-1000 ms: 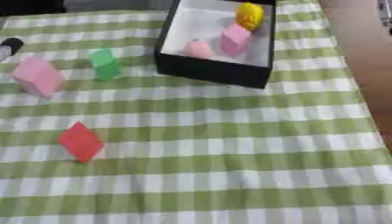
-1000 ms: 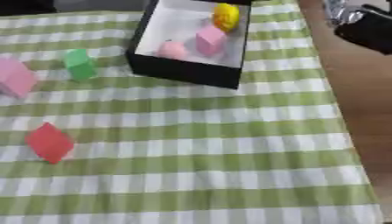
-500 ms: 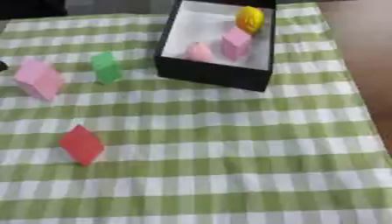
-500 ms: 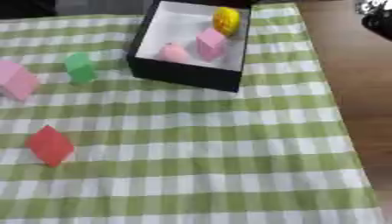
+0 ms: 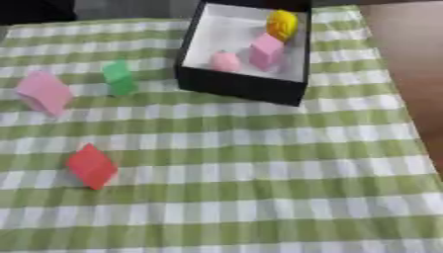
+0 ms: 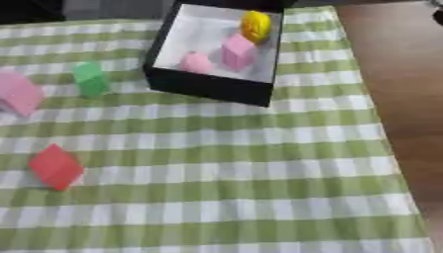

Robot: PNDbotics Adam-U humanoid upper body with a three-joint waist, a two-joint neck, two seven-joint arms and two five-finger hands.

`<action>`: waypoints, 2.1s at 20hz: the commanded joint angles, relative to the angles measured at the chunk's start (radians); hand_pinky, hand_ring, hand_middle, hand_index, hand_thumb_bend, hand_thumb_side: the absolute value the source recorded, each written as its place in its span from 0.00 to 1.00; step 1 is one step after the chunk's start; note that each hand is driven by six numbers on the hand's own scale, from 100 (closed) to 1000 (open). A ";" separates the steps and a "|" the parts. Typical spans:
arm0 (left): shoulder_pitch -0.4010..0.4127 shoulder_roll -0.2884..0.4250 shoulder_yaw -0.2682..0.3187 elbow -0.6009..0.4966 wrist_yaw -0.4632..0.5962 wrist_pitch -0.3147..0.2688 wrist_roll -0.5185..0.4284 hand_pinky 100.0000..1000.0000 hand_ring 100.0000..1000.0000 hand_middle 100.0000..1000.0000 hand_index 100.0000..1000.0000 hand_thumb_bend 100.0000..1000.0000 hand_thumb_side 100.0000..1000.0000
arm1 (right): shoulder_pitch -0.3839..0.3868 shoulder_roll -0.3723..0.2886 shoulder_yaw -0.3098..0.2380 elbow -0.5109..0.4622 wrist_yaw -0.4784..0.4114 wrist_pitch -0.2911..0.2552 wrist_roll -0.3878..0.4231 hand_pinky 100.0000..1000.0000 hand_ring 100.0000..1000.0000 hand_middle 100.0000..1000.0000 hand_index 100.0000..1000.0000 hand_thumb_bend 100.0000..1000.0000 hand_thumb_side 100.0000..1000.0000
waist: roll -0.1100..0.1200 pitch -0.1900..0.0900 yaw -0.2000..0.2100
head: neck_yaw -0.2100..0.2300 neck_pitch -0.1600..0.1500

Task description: Pick up objects on the table and place them in the box.

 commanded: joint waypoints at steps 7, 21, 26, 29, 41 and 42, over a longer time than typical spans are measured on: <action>-0.022 0.050 0.088 -0.154 -0.035 -0.137 -0.137 0.96 0.91 0.79 0.82 0.61 0.00 | -0.004 -0.045 -0.041 -0.023 -0.130 0.030 0.034 0.98 0.62 0.49 0.71 0.00 0.36 | -0.001 -0.032 0.000 | 0.006 -0.003; -0.129 -0.042 0.091 -0.006 -0.065 -0.202 -0.326 0.95 0.91 0.81 0.85 0.60 0.00 | -0.004 -0.035 -0.044 -0.023 -0.143 0.049 0.040 0.98 0.62 0.49 0.70 0.00 0.39 | -0.004 -0.026 -0.006 | 0.021 0.001; -0.152 -0.066 0.083 0.020 -0.078 -0.217 -0.345 0.95 0.91 0.81 0.85 0.60 0.00 | -0.003 -0.030 -0.043 -0.023 -0.143 0.055 0.041 0.98 0.62 0.49 0.70 0.00 0.41 | -0.004 -0.022 -0.007 | 0.021 -0.003; -0.162 -0.078 0.082 0.032 -0.084 -0.217 -0.341 0.95 0.91 0.81 0.85 0.60 0.00 | -0.001 -0.026 -0.044 -0.023 -0.143 0.058 0.039 0.98 0.62 0.49 0.70 0.00 0.42 | -0.005 -0.021 -0.007 | 0.021 -0.006; -0.230 -0.157 0.085 0.114 -0.112 -0.211 -0.326 0.94 0.91 0.81 0.86 0.60 0.00 | 0.001 -0.011 -0.044 -0.023 -0.145 0.062 0.044 0.99 0.62 0.49 0.71 0.00 0.45 | -0.015 -0.011 -0.015 | 0.020 -0.027; -0.233 -0.162 0.085 0.119 -0.115 -0.211 -0.325 0.94 0.91 0.81 0.86 0.60 0.00 | 0.001 -0.010 -0.044 -0.023 -0.145 0.062 0.045 0.99 0.62 0.49 0.71 0.00 0.46 | -0.016 -0.010 -0.016 | 0.020 -0.027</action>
